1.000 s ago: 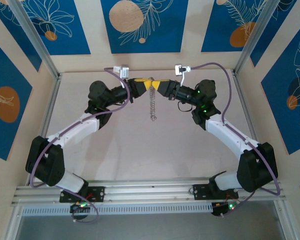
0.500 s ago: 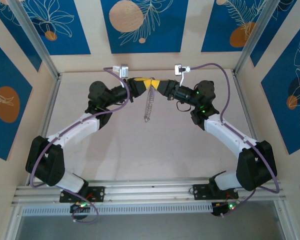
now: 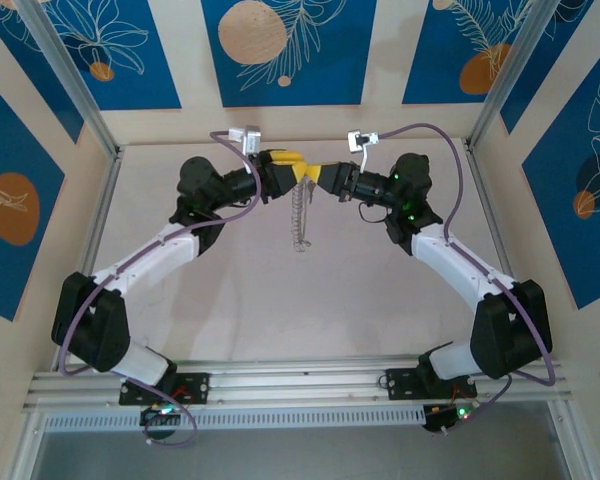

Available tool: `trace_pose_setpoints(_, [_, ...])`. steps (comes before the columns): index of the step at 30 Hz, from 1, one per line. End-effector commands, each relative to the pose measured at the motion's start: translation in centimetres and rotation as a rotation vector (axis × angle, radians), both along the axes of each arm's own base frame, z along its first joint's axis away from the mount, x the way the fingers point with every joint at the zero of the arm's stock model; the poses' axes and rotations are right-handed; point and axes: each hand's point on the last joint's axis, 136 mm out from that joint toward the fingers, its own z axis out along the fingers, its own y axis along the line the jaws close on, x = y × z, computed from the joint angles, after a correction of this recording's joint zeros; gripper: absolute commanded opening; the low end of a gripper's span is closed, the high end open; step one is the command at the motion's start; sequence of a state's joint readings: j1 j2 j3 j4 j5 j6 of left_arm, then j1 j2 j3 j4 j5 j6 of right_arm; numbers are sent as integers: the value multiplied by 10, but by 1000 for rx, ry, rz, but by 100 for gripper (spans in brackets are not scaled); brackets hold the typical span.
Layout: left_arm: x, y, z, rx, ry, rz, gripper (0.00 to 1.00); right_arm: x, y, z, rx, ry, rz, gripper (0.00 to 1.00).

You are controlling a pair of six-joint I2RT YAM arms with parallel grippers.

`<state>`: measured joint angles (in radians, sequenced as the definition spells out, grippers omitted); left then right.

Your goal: Put the keys on the keyring

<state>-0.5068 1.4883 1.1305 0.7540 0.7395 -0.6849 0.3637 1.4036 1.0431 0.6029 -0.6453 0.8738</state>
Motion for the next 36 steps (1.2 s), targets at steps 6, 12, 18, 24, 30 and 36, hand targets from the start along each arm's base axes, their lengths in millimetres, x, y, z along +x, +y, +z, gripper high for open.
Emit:
trace_pose_setpoints(6, [-4, 8, 10, 142, -105, -54, 55, 3, -19, 14, -86, -85, 124, 0])
trace_pose_setpoints(12, [4, 13, 9, 209, -98, -107, 50, 10, -27, 14, -112, -83, 175, 0])
trace_pose_setpoints(18, [7, 6, 8, 243, -69, -207, 38, 12, -25, 12, -132, -81, 207, 0])
trace_pose_setpoints(24, [14, 0, 3, 254, -37, -242, 40, 10, -19, 9, -140, -77, 222, 0])
trace_pose_setpoints(30, [16, -4, 0, 245, -15, -270, 35, 10, -14, 6, -143, -74, 228, 0])
trace_pose_setpoints(36, [17, -6, -7, 249, 3, -277, 34, 11, -10, 7, -144, -74, 232, 0])
